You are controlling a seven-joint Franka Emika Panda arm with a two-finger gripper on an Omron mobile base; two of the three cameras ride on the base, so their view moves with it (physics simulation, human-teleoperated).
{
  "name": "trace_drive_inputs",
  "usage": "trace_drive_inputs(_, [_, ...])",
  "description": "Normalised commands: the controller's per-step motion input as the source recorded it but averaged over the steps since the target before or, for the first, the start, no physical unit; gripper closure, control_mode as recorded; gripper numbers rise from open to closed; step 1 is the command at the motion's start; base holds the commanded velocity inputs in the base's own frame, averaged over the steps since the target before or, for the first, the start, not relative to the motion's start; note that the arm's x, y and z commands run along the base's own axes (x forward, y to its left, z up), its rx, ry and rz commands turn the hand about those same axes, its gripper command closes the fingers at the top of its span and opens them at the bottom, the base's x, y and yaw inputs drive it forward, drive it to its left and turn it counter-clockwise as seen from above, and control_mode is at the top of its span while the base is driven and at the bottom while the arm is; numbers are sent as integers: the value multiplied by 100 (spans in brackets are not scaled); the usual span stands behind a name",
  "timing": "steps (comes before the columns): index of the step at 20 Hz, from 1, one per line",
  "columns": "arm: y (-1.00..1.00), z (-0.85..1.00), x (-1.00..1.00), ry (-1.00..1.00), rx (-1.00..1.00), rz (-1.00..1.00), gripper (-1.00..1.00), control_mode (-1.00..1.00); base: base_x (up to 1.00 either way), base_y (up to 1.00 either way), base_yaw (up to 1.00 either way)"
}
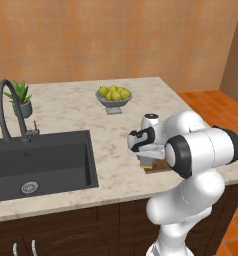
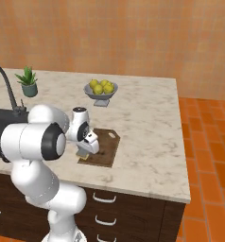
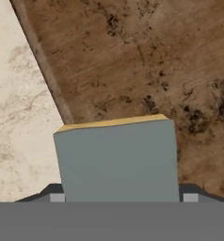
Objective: Pick up the sponge from the counter and clean the cutting board by briefly scrubbing or pressing down on the cutting board. Once finished, release the sponge.
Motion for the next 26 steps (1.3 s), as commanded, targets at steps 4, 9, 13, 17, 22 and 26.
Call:
trace_drive_inputs(4, [0,0,37,-9,0,0,100,-100,0,0,0])
trace_drive_inputs(9, [0,-9,47,-9,0,0,100,-100,0,0,0])
trace_drive_inputs(13, [0,-9,46,-15,0,0,100,-100,0,0,0])
trace_drive_inputs(17, [0,-1,49,-20,0,0,100,-100,0,0,0])
trace_drive_inputs(22, [0,-6,58,-20,0,0,100,-100,0,0,0])
trace_drive_inputs(26, [0,-4,59,-19,0,0,100,-100,0,0,0])
